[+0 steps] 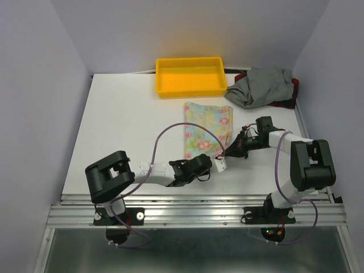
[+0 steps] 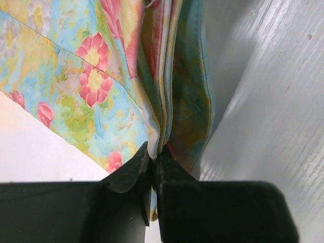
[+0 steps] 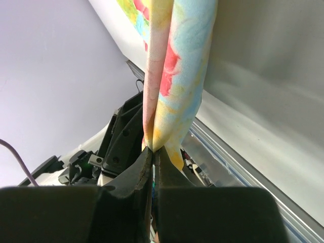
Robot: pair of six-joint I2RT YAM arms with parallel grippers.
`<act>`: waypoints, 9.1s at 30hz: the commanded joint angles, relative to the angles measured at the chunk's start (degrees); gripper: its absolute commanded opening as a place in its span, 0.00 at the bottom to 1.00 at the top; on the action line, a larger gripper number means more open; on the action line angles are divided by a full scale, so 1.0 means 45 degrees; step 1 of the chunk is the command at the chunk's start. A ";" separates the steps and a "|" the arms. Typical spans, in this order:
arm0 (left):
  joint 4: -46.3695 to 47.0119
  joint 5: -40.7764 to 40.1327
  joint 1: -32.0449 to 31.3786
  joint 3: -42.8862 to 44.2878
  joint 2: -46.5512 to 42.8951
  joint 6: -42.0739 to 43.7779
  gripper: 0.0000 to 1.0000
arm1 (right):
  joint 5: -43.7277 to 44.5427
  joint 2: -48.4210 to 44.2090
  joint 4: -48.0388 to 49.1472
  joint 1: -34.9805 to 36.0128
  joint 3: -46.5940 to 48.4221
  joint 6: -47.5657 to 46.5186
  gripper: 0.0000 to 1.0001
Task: Fold and stack the skirts
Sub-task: Fold the skirt
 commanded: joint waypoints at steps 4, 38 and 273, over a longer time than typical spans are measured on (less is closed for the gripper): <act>-0.0861 0.1534 -0.0030 0.0622 -0.1238 -0.0949 0.81 | -0.0313 0.0241 0.0398 -0.0112 -0.0082 0.0345 0.01; -0.1931 0.0558 0.0185 0.1968 0.0500 -0.1110 0.00 | -0.0375 0.0084 -0.0123 -0.0483 0.0265 -0.0699 0.14; -0.6803 0.5600 0.7236 0.7715 -0.0175 0.1921 0.72 | 0.3163 0.5227 -0.3255 0.1900 1.0291 -0.8169 0.47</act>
